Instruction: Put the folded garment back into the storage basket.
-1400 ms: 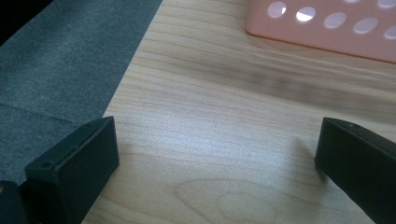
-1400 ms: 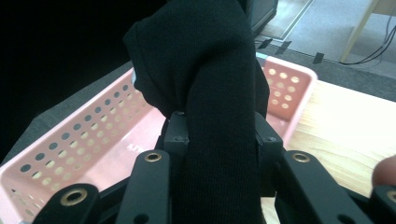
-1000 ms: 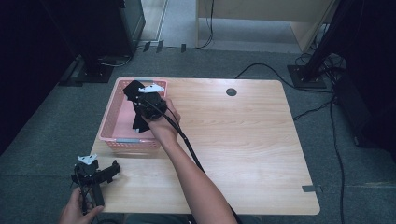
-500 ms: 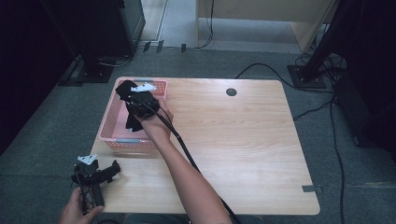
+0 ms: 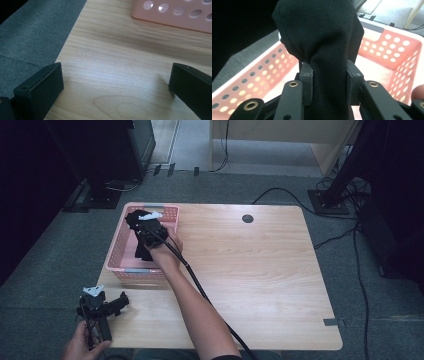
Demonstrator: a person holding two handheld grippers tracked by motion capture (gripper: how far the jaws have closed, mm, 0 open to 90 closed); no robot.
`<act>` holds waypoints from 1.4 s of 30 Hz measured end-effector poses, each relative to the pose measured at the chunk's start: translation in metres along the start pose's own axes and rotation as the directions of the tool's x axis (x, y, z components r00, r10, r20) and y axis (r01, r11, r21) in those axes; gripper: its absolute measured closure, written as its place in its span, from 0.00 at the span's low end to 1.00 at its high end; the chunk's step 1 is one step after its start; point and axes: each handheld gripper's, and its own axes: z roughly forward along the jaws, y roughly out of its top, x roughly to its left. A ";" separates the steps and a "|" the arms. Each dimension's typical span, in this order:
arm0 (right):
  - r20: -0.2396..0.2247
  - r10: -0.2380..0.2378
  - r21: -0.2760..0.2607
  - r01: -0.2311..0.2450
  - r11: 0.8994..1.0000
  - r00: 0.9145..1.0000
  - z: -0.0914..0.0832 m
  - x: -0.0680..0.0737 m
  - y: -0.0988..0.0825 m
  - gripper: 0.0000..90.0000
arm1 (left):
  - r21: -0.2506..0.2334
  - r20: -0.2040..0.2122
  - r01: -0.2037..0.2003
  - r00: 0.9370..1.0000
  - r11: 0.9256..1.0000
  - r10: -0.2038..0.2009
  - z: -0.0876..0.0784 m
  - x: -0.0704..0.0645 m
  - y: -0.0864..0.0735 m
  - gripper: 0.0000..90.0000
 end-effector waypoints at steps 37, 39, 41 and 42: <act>-0.006 -0.037 0.176 0.038 0.984 0.999 0.025 0.001 -0.010 0.73 | 0.000 0.000 -0.001 1.000 1.000 0.001 0.000 0.000 0.000 0.00; -0.009 -0.037 0.181 0.038 0.983 0.999 0.025 0.001 -0.011 0.73 | 0.000 0.000 -0.002 1.000 1.000 0.002 0.000 0.000 0.000 0.00; -0.016 -0.036 0.181 0.038 0.983 0.999 0.025 0.001 -0.011 0.71 | 0.000 0.000 -0.002 1.000 1.000 0.002 0.000 0.000 0.000 0.00; -0.022 -0.035 0.180 0.038 0.983 0.999 0.025 0.001 -0.011 0.71 | -0.001 0.000 -0.001 1.000 1.000 0.001 0.000 0.000 0.000 0.00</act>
